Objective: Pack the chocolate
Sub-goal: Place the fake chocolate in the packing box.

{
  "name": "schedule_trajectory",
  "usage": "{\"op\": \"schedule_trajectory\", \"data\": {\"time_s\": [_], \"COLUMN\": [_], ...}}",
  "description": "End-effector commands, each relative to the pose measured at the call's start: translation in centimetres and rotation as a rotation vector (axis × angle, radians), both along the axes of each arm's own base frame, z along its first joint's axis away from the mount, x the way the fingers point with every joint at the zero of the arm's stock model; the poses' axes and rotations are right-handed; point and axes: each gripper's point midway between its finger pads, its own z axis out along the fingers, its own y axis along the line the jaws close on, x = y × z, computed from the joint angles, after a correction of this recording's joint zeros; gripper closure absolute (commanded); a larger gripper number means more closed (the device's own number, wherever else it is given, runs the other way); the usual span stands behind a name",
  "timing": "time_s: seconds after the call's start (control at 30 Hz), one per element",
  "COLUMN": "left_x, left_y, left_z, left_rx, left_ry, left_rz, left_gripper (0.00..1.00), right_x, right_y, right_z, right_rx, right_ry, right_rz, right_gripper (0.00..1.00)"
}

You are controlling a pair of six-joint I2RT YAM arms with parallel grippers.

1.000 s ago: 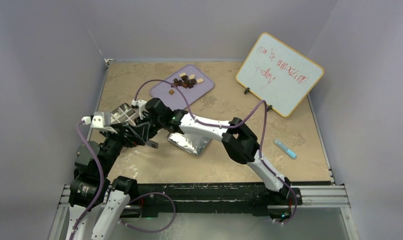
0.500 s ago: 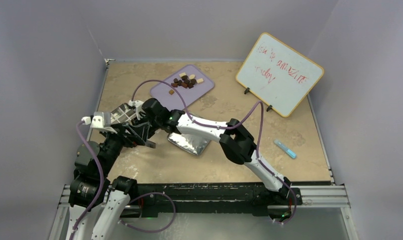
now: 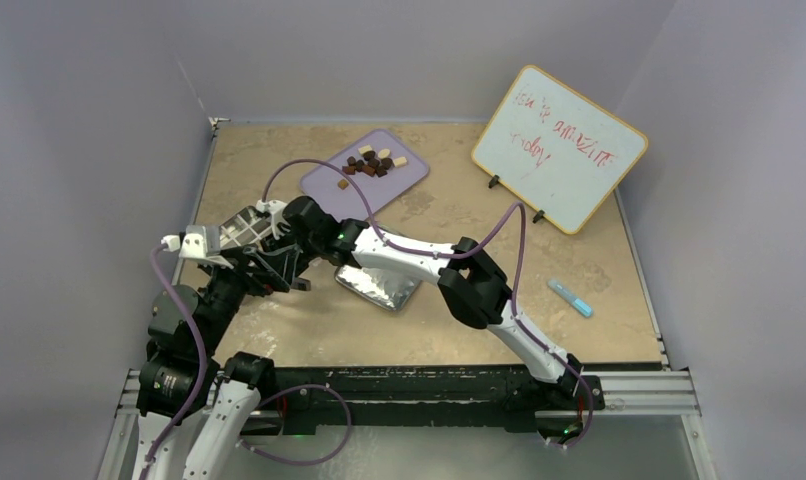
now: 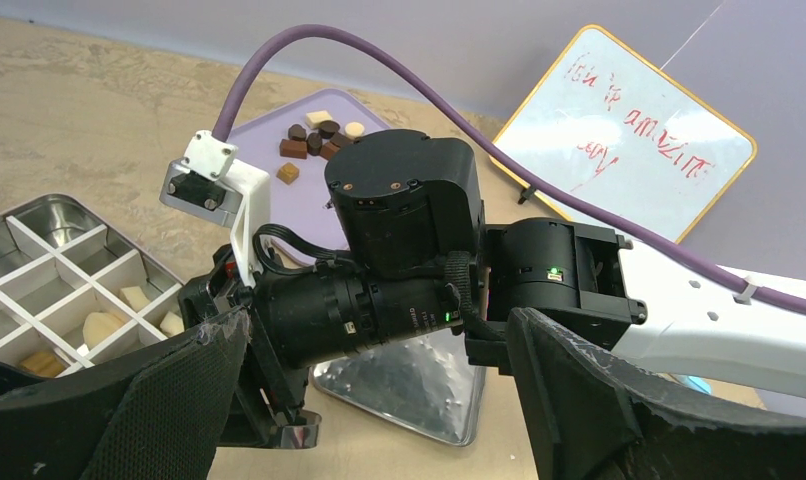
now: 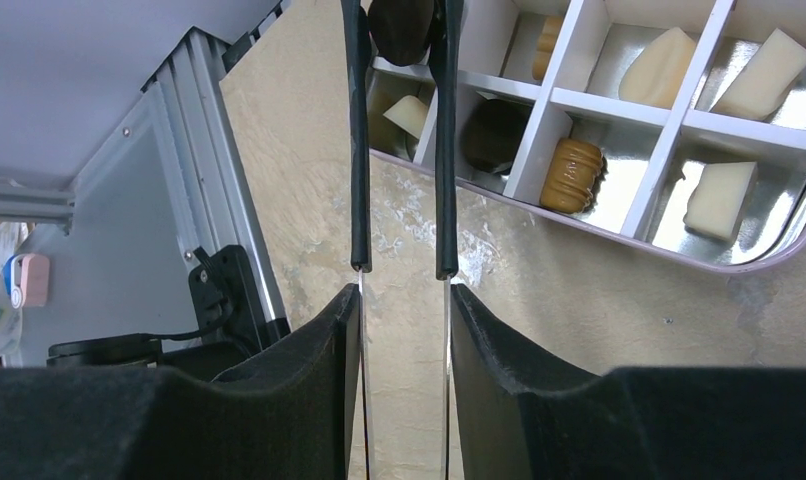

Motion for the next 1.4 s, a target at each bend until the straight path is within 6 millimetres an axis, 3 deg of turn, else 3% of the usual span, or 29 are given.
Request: {"op": "schedule_trajectory", "data": {"time_s": [0.0,0.67,0.97,1.37], "left_x": [-0.1,0.0,-0.1,-0.3], "left_y": [0.0,0.1,0.3,0.4], "left_z": [1.1,1.1,1.2,1.4], "left_rx": [-0.001,-0.001,-0.002,-0.004], "left_ry": [-0.044,-0.043,-0.045,-0.054], "left_rz": [-0.001,0.005,0.011,0.015], "left_gripper": [0.02,0.02,0.02,0.03], "right_x": [0.6,1.6,1.6,2.9], "right_y": [1.1,0.6,0.5,-1.5], "right_z": [2.1,4.1,4.0,6.8], "right_rx": [0.049,0.063,0.053,0.075], "right_ry": [-0.037,-0.097,-0.100,-0.173], "right_rz": [-0.015,-0.058,-0.058,-0.098], "right_gripper": [0.62,0.60,0.62,0.65]}}
